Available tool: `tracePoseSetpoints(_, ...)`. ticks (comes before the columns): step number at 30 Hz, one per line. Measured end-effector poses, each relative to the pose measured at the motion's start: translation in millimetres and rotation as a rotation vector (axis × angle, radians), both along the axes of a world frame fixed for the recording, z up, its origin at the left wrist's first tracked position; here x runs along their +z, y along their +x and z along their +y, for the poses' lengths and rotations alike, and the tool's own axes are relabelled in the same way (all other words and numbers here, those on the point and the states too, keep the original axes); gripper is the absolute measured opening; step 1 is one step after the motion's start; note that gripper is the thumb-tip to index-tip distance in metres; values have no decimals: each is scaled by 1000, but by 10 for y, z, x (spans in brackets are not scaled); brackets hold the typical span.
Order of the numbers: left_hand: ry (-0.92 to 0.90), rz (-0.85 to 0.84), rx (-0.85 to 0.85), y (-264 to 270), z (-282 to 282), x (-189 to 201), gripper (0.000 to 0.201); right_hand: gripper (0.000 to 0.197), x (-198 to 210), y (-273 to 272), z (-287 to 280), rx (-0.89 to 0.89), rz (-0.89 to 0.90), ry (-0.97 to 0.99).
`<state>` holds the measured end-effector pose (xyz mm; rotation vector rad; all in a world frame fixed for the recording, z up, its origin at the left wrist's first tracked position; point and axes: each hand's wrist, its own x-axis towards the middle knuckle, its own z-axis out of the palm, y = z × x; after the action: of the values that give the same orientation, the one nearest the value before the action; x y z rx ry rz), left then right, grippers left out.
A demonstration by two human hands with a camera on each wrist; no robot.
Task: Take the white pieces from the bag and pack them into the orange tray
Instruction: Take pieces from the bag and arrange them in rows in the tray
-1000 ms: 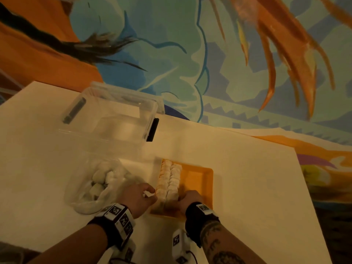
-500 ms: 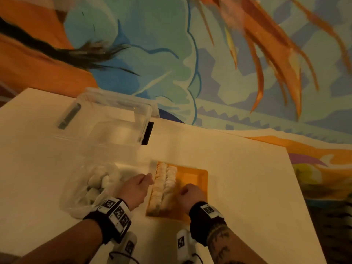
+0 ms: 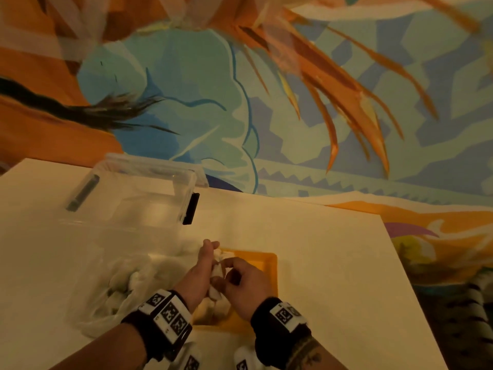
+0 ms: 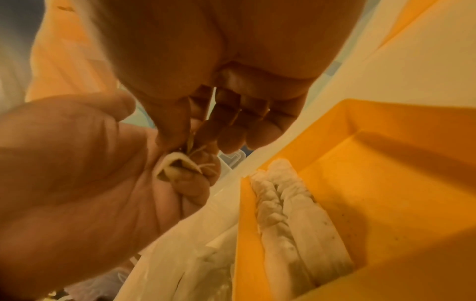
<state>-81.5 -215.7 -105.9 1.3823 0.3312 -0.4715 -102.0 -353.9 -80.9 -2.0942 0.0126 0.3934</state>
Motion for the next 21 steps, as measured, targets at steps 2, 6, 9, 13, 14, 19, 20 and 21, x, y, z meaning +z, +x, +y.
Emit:
tracePoseSetpoints(2, -11, -8, 2, -27, 26, -17, 83, 18, -34, -7, 8, -7, -6, 7)
tracePoseSetpoints(6, 1, -25, -1, -68, 56, -42, 77, 9, -57, -8, 25, -52, 52, 152)
tracePoseSetpoints(9, 135, -70, -25, -84, 65, -14, 54, 9, 1, 10, 28, -100, 105, 259)
tracePoseSetpoints(13, 150, -89, 56, -110, 51, 68, 39, 15, 3, 78, 11, -181, 203, 368)
tracePoseSetpoints(14, 101, -67, 80, -114, 56, 79, 36, 16, -5, 90, 1, -214, 222, 413)
tracePoseSetpoints(19, 47, -80, 38, -161, 60, 136, 15, 16, -48, 97, -70, -333, 208, 531)
tracePoseSetpoints(20, 70, -108, 34, -164, 55, 143, 12, 16, -63, 83, -86, -340, 199, 538)
tracePoseSetpoints(21, 95, -130, 38, -157, 53, 141, 11, 16, -84, 68, -105, -342, 195, 541)
